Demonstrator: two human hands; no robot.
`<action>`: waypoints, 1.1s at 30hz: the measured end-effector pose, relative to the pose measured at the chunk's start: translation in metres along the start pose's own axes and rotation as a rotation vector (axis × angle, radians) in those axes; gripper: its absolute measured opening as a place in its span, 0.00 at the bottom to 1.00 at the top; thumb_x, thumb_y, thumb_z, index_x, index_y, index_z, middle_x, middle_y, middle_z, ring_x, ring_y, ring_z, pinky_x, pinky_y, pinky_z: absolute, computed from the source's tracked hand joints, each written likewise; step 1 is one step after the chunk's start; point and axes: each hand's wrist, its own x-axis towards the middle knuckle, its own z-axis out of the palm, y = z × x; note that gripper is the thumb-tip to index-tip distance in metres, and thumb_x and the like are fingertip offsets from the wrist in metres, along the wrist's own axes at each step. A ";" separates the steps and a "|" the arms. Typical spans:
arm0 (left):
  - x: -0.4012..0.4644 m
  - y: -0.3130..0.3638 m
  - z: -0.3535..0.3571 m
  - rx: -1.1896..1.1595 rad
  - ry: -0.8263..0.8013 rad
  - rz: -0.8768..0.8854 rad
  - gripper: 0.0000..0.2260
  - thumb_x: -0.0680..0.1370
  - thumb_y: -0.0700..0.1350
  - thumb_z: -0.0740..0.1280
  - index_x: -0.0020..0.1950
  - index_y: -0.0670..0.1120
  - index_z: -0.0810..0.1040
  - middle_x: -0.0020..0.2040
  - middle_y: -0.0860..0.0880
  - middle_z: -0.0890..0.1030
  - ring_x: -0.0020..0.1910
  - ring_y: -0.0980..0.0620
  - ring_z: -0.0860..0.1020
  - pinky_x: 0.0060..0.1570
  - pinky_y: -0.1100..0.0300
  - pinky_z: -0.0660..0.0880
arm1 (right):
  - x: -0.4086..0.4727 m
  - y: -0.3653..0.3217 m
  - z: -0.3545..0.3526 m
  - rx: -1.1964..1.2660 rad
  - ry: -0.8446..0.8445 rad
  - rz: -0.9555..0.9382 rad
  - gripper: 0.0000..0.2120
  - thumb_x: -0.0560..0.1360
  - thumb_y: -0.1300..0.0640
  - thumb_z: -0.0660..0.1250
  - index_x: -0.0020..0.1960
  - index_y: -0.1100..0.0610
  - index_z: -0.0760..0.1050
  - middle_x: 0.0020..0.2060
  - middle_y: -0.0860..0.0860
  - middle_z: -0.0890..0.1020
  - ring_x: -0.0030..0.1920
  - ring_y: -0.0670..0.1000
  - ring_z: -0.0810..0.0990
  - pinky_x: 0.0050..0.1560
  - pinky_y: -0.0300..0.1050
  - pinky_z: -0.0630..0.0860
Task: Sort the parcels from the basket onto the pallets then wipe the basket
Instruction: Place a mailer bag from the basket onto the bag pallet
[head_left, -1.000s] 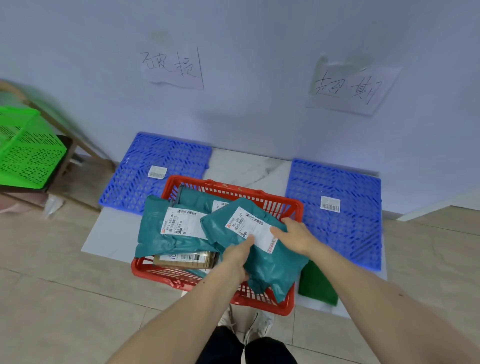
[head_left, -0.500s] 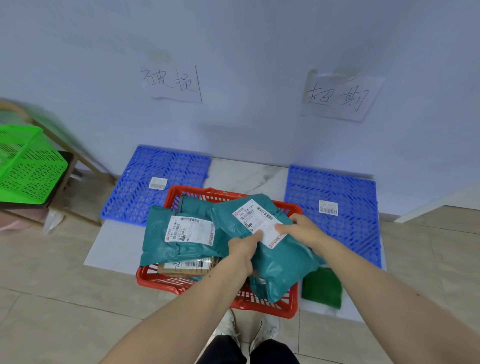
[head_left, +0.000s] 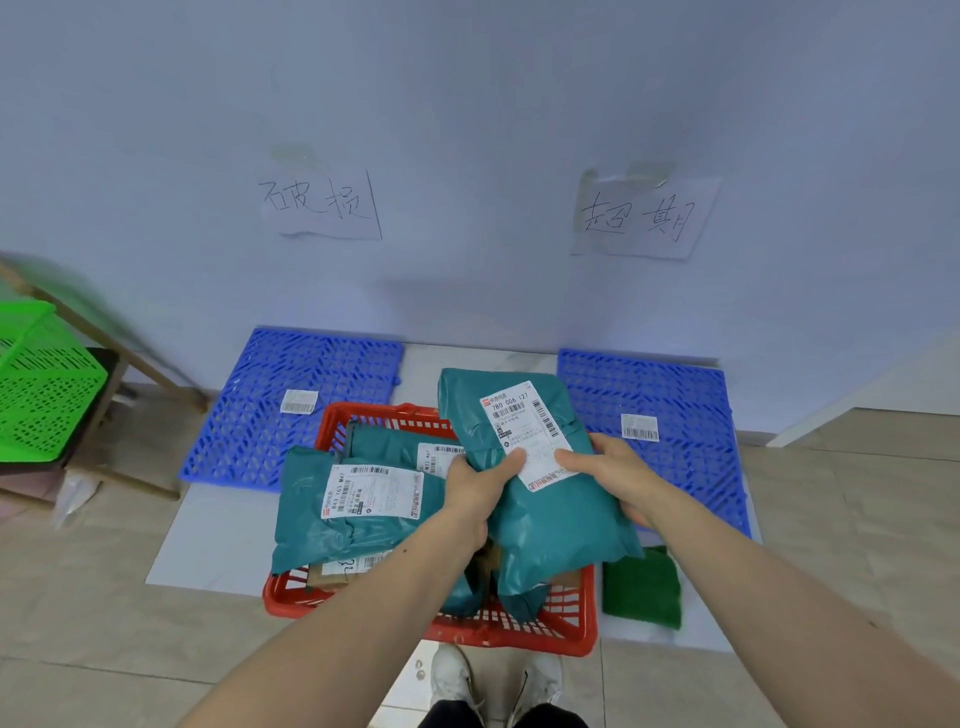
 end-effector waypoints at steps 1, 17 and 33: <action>0.002 0.001 0.000 0.004 -0.004 0.002 0.22 0.71 0.44 0.78 0.62 0.43 0.76 0.54 0.45 0.84 0.50 0.46 0.83 0.41 0.54 0.81 | 0.000 0.000 0.001 0.005 0.011 -0.004 0.16 0.73 0.60 0.75 0.58 0.56 0.77 0.51 0.55 0.86 0.51 0.56 0.85 0.55 0.54 0.81; 0.053 0.040 0.065 0.103 -0.151 -0.064 0.19 0.72 0.42 0.77 0.59 0.39 0.78 0.53 0.42 0.84 0.46 0.44 0.84 0.34 0.56 0.81 | 0.034 -0.023 -0.045 0.084 0.186 0.056 0.11 0.74 0.58 0.74 0.55 0.58 0.80 0.50 0.56 0.86 0.49 0.56 0.85 0.50 0.51 0.82; 0.218 0.059 0.195 0.347 -0.073 -0.010 0.13 0.75 0.41 0.74 0.56 0.40 0.75 0.58 0.42 0.81 0.46 0.47 0.79 0.41 0.55 0.77 | 0.218 -0.029 -0.159 0.104 0.275 0.103 0.16 0.74 0.59 0.74 0.59 0.62 0.78 0.51 0.57 0.85 0.50 0.57 0.84 0.50 0.51 0.81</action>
